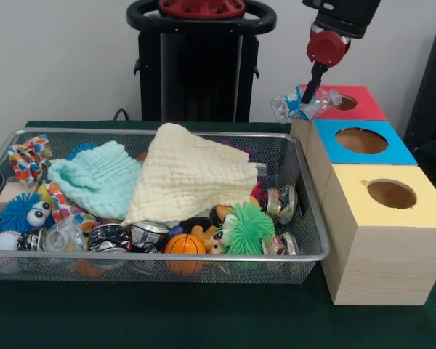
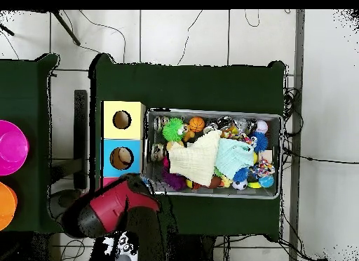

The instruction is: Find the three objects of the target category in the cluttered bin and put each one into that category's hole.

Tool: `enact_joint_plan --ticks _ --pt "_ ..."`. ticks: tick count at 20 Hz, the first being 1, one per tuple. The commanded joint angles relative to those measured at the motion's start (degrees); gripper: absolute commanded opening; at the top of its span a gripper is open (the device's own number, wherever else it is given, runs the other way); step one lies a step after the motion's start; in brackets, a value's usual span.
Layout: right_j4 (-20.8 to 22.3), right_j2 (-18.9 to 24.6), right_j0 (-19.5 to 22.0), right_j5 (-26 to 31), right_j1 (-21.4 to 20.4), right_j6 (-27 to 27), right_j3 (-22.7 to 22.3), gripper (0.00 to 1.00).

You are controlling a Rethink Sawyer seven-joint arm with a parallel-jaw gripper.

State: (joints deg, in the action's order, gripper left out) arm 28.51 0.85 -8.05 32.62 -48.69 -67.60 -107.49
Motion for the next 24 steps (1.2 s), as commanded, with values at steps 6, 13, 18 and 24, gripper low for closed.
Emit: enact_joint_plan --ticks 6,13,18,24 --pt "-7.12 -2.65 -7.01 7.29 6.1 -21.27 9.63 0.0" --pt "-9.17 -3.56 -9.57 9.92 6.55 -22.43 11.99 0.0" --pt "-10.16 -3.84 -9.8 9.88 7.86 -22.11 13.49 0.0" --pt "-11.11 -4.12 -9.46 8.1 9.11 -20.59 14.76 0.0"
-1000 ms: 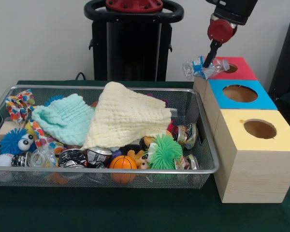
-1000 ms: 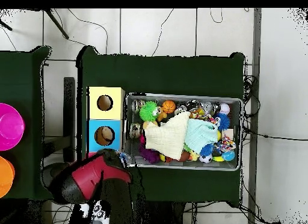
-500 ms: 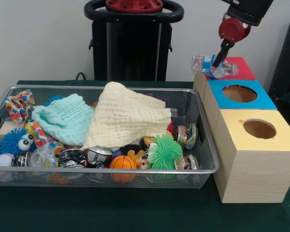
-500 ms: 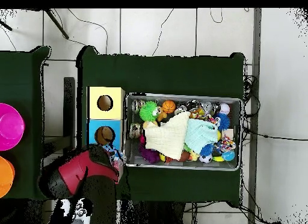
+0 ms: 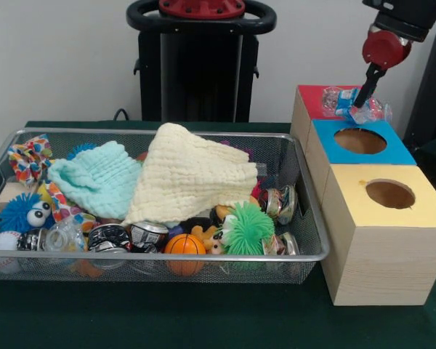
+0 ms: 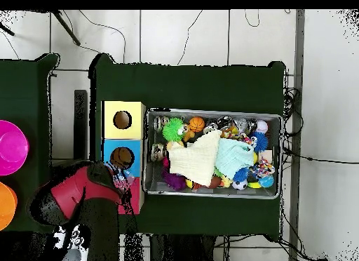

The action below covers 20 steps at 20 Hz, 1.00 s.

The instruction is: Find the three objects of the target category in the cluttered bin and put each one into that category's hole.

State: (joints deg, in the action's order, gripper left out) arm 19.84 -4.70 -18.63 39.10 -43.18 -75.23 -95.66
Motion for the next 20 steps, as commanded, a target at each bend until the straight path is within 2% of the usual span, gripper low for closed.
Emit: enact_joint_plan --ticks 1,3,11,15,20 --pt "-2.3 1.8 2.06 0.94 3.58 -11.54 3.03 0.0" --pt "-1.79 3.13 4.89 -2.19 4.53 -8.43 3.08 0.0" --pt "0.29 5.05 10.29 -4.7 4.14 -3.12 1.77 0.0" --pt "-0.01 6.02 11.49 -3.07 3.05 -2.11 2.43 0.0" --pt "-1.25 6.8 10.24 -2.16 4.27 -4.79 4.59 0.0"
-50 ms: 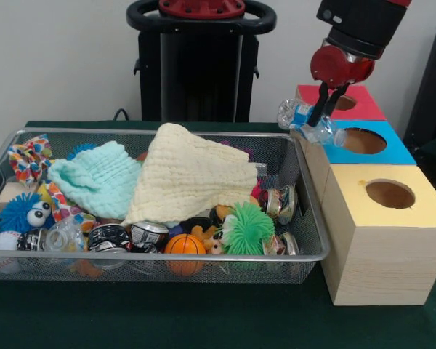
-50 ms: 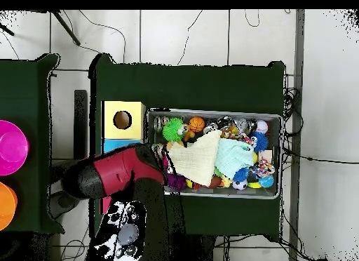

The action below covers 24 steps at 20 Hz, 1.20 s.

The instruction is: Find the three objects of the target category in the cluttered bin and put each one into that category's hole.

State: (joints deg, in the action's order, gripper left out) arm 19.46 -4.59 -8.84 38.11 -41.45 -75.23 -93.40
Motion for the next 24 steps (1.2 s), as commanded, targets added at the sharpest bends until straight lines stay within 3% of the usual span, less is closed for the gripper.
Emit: enact_joint_plan --ticks 1,7,13,20,24 --pt "-1.2 6.67 -0.1 -1.27 2.96 -5.85 2.71 0.0" --pt "-3.08 4.68 -4.65 1.81 4.91 -11.7 6.14 0.0" --pt "-4.79 3.22 -6.77 5.37 4.5 -12.81 7.17 0.0" --pt "-5.86 1.72 -7.73 0.58 6.72 -13.46 6.64 0.0" --pt "-5.35 2.17 -5.23 -3.75 7.33 -10.83 2.67 0.0"
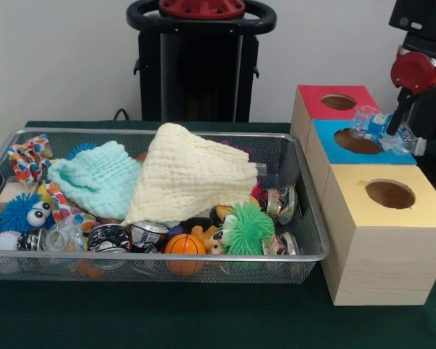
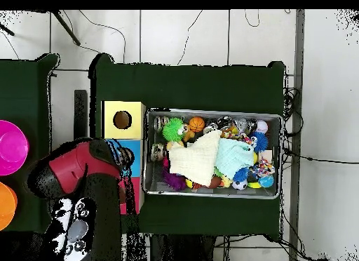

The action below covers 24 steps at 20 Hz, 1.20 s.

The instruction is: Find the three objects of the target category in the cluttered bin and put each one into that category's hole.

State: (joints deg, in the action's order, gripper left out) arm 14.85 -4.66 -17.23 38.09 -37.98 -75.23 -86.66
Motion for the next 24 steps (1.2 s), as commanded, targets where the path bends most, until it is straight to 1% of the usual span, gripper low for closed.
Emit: enact_joint_plan --ticks 1,4,9,12,14,21,24 --pt "-0.02 2.16 3.79 -5.18 3.82 -10.09 -5.26 0.0" --pt "1.75 1.3 4.3 -8.4 3.98 -9.97 -7.65 0.0" --pt "3.38 0.89 5.37 -12.31 4.33 -9.19 -9.55 0.0" --pt "3.25 0.56 5.29 -12.11 4.51 -9.07 -9.54 0.0" --pt "2.88 0.32 5.2 -10.5 4.45 -8.74 -9.65 0.0" --pt "2.13 0.97 6.02 -7.37 1.94 -6.93 -13.24 0.0" --pt "2.45 1.23 6.73 -7.8 1.12 -6.22 -14.85 0.0"
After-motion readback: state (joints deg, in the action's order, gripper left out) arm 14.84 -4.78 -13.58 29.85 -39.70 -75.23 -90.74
